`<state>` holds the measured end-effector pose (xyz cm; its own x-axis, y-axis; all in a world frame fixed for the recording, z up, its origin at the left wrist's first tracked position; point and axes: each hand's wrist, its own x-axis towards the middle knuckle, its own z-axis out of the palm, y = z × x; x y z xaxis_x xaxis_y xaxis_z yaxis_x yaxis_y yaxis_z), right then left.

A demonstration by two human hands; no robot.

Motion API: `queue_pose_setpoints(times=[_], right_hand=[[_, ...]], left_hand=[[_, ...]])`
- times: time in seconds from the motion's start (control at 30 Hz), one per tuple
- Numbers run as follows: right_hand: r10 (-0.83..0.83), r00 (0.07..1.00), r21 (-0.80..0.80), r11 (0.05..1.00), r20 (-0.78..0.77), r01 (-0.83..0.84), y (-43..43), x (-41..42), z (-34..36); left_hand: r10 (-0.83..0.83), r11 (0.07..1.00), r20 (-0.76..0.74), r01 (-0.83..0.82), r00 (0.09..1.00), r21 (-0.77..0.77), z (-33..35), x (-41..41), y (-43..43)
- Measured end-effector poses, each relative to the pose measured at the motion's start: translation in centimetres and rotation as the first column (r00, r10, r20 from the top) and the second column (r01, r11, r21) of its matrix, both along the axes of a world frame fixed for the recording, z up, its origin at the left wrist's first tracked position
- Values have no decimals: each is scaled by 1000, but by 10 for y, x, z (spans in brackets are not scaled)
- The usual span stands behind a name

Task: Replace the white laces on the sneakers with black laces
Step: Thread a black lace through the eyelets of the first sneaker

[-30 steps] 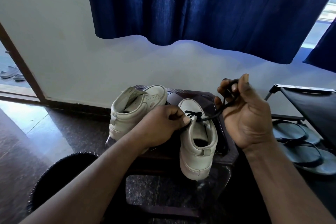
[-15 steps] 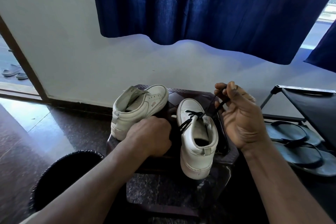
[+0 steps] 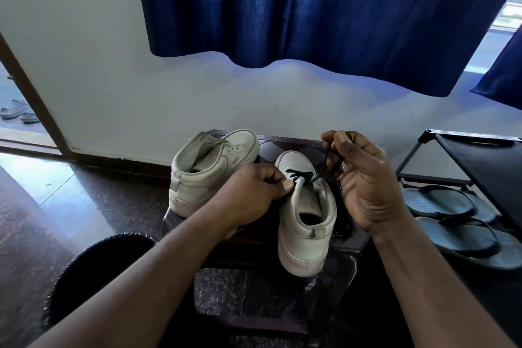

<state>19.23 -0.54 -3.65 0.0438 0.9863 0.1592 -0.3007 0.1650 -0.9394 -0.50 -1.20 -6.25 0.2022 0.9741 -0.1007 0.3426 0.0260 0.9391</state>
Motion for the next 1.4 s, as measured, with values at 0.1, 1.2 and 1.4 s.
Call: queue_pose_setpoints(times=[0.1,1.2,1.4], right_hand=[[11,998,-22,1000,56,-10,-1,-2,-2],[103,917,-126,990,385,-58,3,-6,-20],[90,876,-139,990,474,-26,5,-1,-23]], left_hand=[[45,992,-518,23,854,123,-4,-3,3],[-74,995,-42,77,996,69,-7,-4,2],[-31,987,-569,113,822,110,3,0,-1]])
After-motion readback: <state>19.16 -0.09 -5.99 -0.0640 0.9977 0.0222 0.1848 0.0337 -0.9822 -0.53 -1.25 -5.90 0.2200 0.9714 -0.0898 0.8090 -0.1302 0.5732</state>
